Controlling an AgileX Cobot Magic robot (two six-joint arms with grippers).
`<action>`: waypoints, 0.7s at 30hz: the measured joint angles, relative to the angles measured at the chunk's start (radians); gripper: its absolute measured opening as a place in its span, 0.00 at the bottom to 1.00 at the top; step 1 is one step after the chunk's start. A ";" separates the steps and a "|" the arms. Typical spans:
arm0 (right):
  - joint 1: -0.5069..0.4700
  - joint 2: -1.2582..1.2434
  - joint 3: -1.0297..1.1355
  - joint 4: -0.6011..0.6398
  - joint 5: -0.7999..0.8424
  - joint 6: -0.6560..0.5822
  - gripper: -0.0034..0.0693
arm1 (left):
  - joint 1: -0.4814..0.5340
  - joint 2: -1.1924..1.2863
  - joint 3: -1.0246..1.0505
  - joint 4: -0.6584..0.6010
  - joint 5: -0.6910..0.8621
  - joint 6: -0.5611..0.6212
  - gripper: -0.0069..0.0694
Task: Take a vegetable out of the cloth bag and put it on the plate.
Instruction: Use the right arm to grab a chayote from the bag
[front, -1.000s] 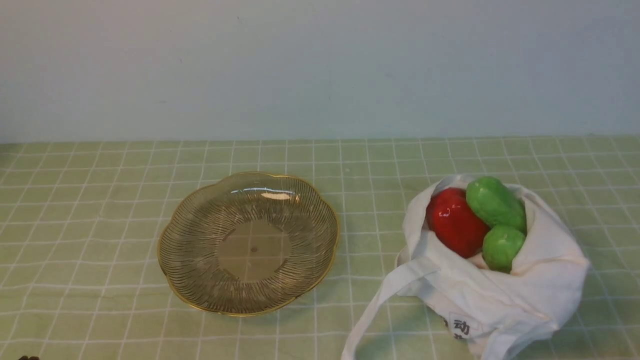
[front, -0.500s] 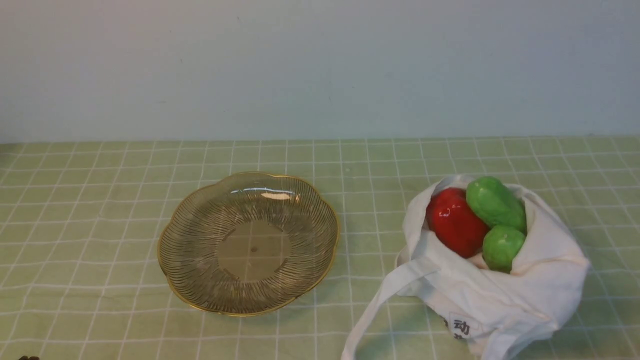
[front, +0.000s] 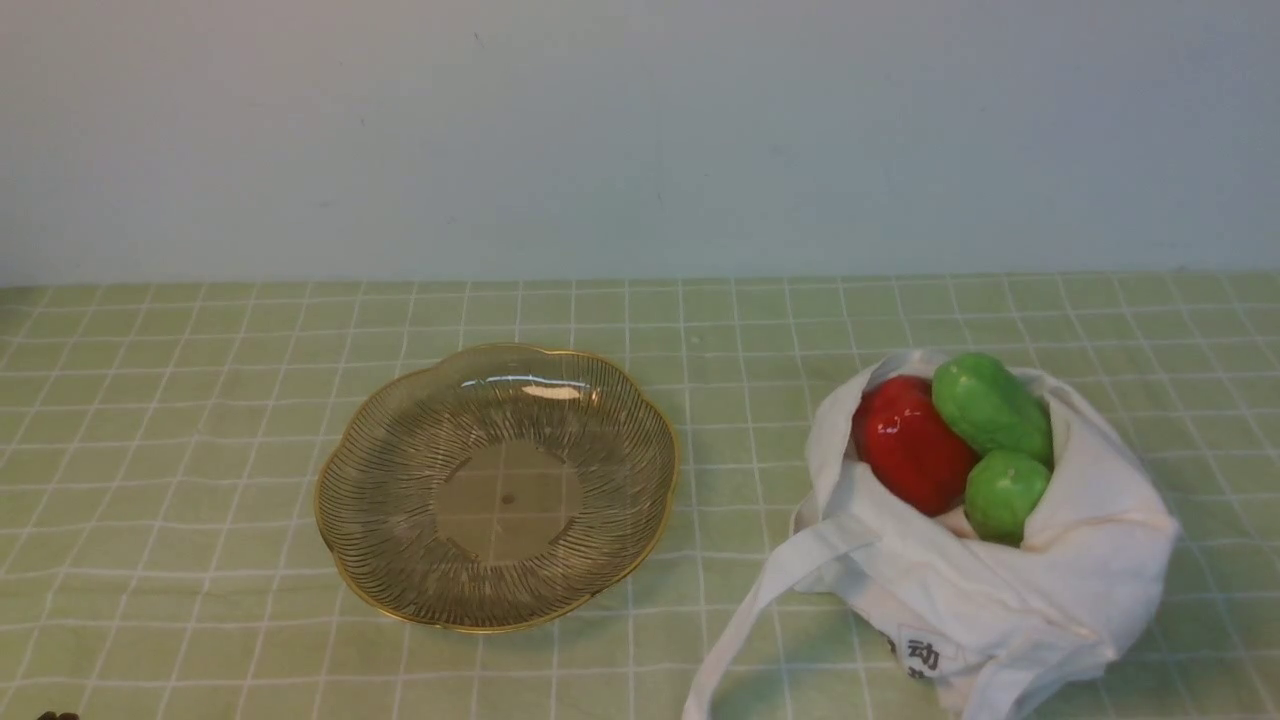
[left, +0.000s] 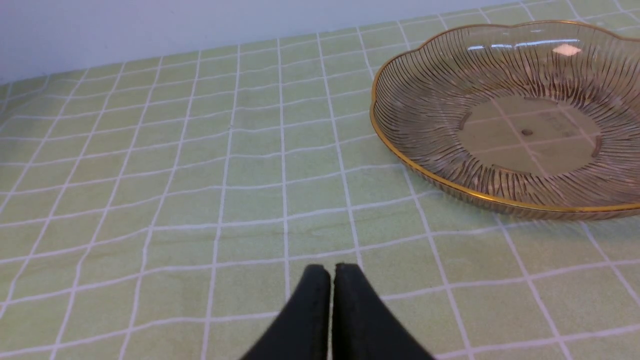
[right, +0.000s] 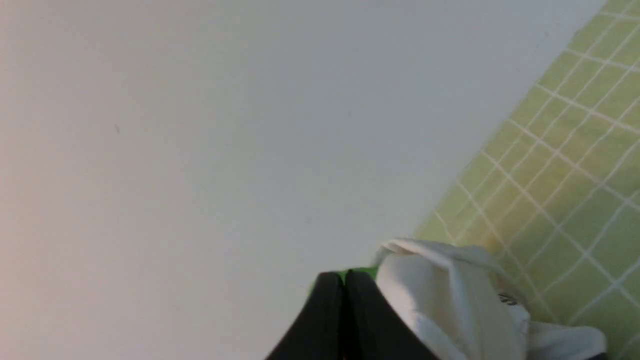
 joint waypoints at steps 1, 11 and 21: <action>0.000 0.000 0.000 0.038 -0.011 -0.006 0.03 | 0.000 0.000 0.000 0.000 0.000 0.000 0.08; 0.000 0.000 0.000 0.137 -0.078 -0.107 0.03 | 0.000 0.000 0.000 0.000 0.000 0.000 0.08; 0.037 0.166 -0.373 -0.027 0.076 -0.441 0.03 | 0.000 0.000 0.000 0.000 0.000 0.000 0.08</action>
